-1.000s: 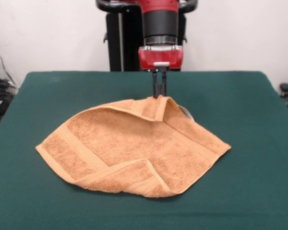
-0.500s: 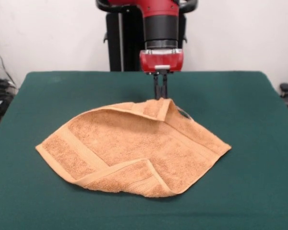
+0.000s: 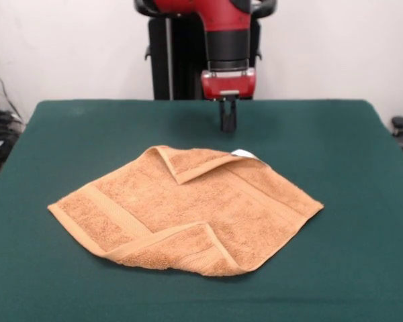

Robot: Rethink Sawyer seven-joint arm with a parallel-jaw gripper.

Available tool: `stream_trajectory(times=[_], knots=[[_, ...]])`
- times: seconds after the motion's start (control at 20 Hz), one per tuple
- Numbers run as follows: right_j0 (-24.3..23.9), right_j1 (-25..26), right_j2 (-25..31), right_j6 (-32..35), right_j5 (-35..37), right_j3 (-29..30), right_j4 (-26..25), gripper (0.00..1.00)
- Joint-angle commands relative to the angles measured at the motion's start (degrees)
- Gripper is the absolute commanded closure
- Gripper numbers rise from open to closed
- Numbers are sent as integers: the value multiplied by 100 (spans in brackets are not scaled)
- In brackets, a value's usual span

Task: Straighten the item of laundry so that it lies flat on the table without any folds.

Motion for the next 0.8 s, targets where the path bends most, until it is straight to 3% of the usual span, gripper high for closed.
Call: stream_trajectory(times=[0.05,0.2,0.5,0.8], knots=[[79,295,8,1434,725,368,615,100],[28,56,149,1458,778,420,705,100],[28,-1409,526,1409,1675,779,1147,100],[226,-2109,527,1244,1708,618,1087,100]])
